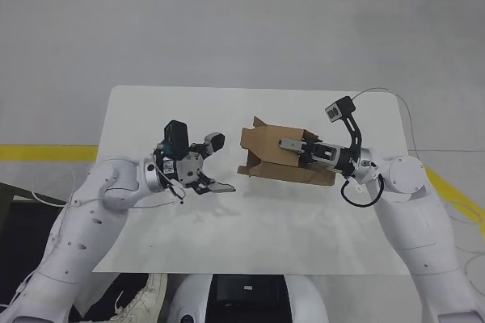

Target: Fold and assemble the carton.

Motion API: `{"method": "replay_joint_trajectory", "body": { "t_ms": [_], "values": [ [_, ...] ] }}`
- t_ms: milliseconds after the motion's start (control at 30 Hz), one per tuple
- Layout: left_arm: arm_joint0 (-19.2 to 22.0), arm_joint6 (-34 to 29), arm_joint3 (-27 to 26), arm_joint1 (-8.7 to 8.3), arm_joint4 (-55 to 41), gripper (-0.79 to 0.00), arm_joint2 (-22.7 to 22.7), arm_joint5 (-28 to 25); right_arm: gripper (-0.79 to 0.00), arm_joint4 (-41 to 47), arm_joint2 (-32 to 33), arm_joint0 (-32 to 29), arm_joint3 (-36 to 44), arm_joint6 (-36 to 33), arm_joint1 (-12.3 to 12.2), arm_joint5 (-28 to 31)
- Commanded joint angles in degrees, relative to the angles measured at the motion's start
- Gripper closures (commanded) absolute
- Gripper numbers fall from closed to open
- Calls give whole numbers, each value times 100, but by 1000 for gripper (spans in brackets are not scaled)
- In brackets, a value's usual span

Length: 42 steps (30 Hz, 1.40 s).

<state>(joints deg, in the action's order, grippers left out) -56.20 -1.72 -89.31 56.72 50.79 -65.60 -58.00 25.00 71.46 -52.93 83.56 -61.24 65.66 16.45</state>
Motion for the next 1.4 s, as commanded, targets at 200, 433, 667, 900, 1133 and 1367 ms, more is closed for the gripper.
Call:
{"method": "replay_joint_trajectory", "body": {
  "t_ms": [200, 433, 667, 900, 1133, 1367],
  "values": [
    [61, 1016, 200, -48, 830, -785, 83, 0, 0, 0, 0, 0, 0, 0, 0, 0],
    [61, 1016, 200, -48, 830, -785, 83, 0, 0, 0, 0, 0, 0, 0, 0, 0],
    [-218, 858, -123, -53, 1407, -785, 163, 229, 0, 0, 0, 0, 0, 0, 0, 0],
    [-450, 1108, 9, -82, 2021, -785, 322, 0, 0, -118, 39, -139, 214, 229, -17, -58],
    [-319, 1716, 51, -101, 2283, -785, 734, 0, 0, -134, -17, -194, 345, 272, -20, -31],
    [-58, 2207, 209, -79, 2496, -785, 1053, 0, 0, -131, -92, -195, 358, 256, -18, -10]
  ]
}}
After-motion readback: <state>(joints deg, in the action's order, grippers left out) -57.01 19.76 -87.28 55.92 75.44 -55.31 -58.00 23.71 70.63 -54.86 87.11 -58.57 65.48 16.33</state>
